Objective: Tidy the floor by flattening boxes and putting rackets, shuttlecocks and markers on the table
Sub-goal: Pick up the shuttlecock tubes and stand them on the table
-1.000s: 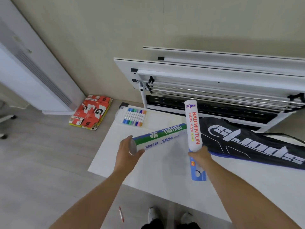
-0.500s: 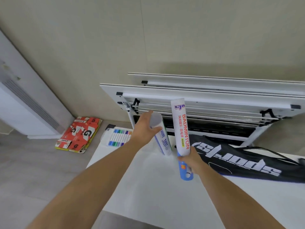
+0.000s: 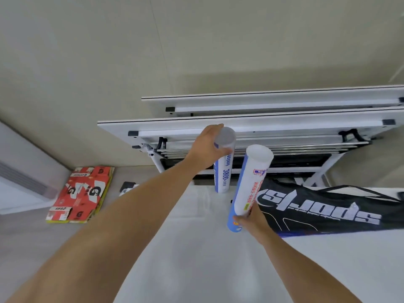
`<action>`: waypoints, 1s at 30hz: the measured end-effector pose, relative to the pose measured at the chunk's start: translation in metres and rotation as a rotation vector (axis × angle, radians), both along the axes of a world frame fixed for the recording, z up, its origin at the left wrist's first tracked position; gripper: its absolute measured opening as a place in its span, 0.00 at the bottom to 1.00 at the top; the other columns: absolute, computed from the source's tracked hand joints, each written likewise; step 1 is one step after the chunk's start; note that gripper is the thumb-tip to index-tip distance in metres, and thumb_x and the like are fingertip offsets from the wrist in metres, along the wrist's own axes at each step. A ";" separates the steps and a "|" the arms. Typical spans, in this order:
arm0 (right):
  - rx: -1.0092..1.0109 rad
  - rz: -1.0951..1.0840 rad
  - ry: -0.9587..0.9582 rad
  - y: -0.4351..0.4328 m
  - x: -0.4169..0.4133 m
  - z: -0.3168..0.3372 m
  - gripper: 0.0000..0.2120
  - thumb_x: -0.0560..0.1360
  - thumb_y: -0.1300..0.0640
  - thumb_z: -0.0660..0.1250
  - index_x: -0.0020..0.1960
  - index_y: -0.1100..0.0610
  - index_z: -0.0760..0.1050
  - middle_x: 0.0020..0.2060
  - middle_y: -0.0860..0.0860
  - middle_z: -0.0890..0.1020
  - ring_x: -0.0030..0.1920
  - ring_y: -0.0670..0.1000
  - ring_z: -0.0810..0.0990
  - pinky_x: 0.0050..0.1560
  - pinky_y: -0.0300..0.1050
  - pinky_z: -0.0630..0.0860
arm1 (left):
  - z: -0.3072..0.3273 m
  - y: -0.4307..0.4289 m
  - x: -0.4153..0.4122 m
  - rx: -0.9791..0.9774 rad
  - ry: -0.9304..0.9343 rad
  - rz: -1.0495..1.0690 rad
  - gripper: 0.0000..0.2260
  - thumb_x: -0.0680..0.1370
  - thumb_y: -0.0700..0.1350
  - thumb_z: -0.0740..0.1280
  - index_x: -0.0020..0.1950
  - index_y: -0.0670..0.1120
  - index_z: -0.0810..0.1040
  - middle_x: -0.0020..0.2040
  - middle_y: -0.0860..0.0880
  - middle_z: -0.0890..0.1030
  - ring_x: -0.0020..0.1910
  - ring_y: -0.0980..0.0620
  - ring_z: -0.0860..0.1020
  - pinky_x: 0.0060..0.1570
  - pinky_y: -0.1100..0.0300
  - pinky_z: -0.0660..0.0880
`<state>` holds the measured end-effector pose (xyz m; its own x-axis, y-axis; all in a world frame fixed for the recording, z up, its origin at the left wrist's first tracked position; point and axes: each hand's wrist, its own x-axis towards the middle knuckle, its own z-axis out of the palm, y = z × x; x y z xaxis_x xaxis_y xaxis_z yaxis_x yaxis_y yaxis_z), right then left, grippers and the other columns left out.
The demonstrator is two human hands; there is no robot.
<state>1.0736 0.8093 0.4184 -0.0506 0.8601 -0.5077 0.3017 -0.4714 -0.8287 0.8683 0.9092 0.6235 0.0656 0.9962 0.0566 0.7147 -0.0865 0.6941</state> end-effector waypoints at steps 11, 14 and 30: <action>0.074 -0.015 -0.069 0.005 -0.031 -0.008 0.35 0.67 0.62 0.76 0.67 0.43 0.65 0.55 0.40 0.77 0.55 0.44 0.77 0.52 0.38 0.72 | -0.013 0.034 -0.023 0.013 -0.061 -0.175 0.37 0.71 0.54 0.78 0.76 0.53 0.66 0.69 0.54 0.71 0.56 0.53 0.75 0.55 0.58 0.77; 0.074 0.000 -0.092 0.005 -0.034 -0.009 0.34 0.67 0.60 0.77 0.64 0.41 0.64 0.54 0.39 0.77 0.55 0.45 0.77 0.54 0.40 0.73 | -0.022 0.033 -0.027 -0.050 -0.134 -0.186 0.39 0.70 0.54 0.79 0.76 0.57 0.63 0.66 0.55 0.74 0.59 0.51 0.75 0.56 0.55 0.78; 0.094 0.002 -0.113 -0.002 -0.028 0.015 0.35 0.66 0.51 0.79 0.67 0.43 0.65 0.59 0.40 0.78 0.58 0.46 0.78 0.58 0.44 0.77 | -0.020 0.017 -0.010 -0.093 -0.150 -0.312 0.36 0.72 0.54 0.77 0.76 0.58 0.62 0.68 0.56 0.74 0.61 0.55 0.75 0.57 0.58 0.75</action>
<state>1.0453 0.8073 0.4338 -0.0001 0.9041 -0.4273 0.3962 -0.3923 -0.8301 0.8586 0.9257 0.6036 0.3650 0.9310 -0.0010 0.5535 -0.2161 0.8043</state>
